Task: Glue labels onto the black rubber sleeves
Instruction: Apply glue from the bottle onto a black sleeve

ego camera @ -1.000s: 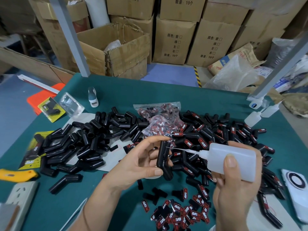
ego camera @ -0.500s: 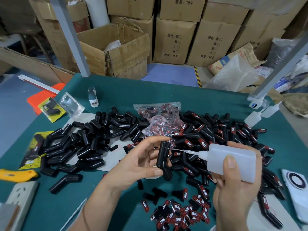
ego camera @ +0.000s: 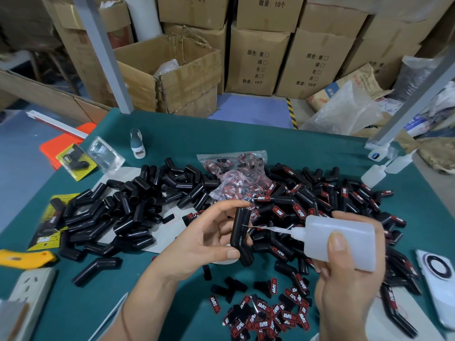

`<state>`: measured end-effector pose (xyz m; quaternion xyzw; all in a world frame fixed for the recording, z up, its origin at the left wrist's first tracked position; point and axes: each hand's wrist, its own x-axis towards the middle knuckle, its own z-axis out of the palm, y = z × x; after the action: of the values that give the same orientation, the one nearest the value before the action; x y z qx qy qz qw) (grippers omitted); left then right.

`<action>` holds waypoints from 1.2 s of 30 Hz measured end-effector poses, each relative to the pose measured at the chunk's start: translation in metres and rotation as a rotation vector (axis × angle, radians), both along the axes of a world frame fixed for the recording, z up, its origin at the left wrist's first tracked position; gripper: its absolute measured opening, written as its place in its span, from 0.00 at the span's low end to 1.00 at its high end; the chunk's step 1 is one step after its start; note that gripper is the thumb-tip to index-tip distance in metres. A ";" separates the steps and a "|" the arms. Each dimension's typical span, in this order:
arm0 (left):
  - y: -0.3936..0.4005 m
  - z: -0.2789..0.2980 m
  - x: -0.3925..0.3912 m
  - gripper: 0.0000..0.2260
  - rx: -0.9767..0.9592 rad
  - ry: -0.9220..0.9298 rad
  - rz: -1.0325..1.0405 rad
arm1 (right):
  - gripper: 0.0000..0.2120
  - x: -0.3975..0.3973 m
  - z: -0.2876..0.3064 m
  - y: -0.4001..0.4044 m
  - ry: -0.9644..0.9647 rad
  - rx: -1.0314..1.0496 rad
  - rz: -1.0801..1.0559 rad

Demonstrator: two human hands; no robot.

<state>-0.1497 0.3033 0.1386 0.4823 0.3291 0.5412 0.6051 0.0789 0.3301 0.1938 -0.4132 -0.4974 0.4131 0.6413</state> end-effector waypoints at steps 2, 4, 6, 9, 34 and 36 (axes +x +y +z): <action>0.001 0.001 0.000 0.33 -0.007 -0.006 0.003 | 0.12 0.001 -0.001 0.000 0.010 0.014 0.003; 0.001 0.000 0.000 0.33 -0.013 -0.004 0.019 | 0.14 0.000 -0.001 0.001 0.011 0.012 0.011; 0.001 -0.002 0.000 0.33 -0.010 0.013 0.045 | 0.20 0.000 0.001 0.001 0.012 -0.007 0.014; 0.002 -0.003 0.002 0.30 -0.003 -0.010 0.039 | 0.22 -0.001 0.002 0.001 0.006 -0.012 0.007; 0.003 -0.001 0.009 0.07 0.336 0.414 0.510 | 0.22 -0.001 -0.002 -0.002 0.000 -0.005 0.029; 0.003 -0.003 0.010 0.06 0.339 0.406 0.506 | 0.21 -0.002 -0.001 -0.002 -0.012 -0.003 0.035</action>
<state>-0.1395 0.3065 0.1355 0.5767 0.4571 0.6137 0.2861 0.0769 0.3277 0.1924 -0.4079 -0.5078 0.4222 0.6304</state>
